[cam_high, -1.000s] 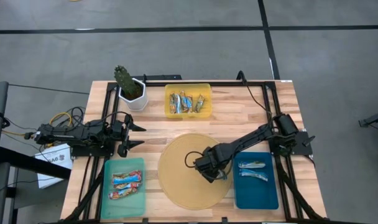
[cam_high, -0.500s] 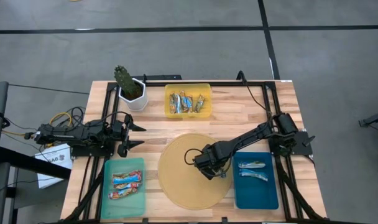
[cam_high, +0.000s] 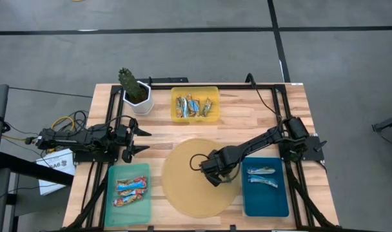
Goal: Pick and place Granola Bars by type
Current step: Put the blue granola bar into the dark blue bin
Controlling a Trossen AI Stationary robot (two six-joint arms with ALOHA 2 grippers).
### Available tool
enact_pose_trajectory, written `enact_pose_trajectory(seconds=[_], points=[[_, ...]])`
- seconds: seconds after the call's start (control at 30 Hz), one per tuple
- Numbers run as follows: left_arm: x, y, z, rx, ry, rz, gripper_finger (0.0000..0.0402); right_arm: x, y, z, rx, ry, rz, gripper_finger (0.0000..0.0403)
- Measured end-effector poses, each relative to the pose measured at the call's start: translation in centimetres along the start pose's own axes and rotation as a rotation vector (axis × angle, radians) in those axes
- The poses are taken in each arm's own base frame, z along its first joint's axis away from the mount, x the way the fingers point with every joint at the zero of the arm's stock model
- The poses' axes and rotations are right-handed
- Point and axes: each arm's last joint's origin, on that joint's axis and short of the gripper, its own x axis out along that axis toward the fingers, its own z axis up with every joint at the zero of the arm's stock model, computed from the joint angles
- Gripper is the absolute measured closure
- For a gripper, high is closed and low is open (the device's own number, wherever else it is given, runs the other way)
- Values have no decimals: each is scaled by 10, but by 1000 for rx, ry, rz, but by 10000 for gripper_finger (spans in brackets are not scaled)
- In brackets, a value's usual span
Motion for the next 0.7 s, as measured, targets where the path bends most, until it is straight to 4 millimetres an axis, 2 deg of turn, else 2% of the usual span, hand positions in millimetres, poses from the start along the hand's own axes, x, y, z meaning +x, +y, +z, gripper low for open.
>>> enact_pose_trajectory(seconds=[0.17,0.33,0.7], points=[[0,0,0,0,0,0,140,-5,5,3,-3,-39,63,394],[0,0,0,0,0,0,140,-24,2,7,10,-135,109,389],[0,0,0,0,0,0,140,-97,-26,13,-12,-487,119,396]])
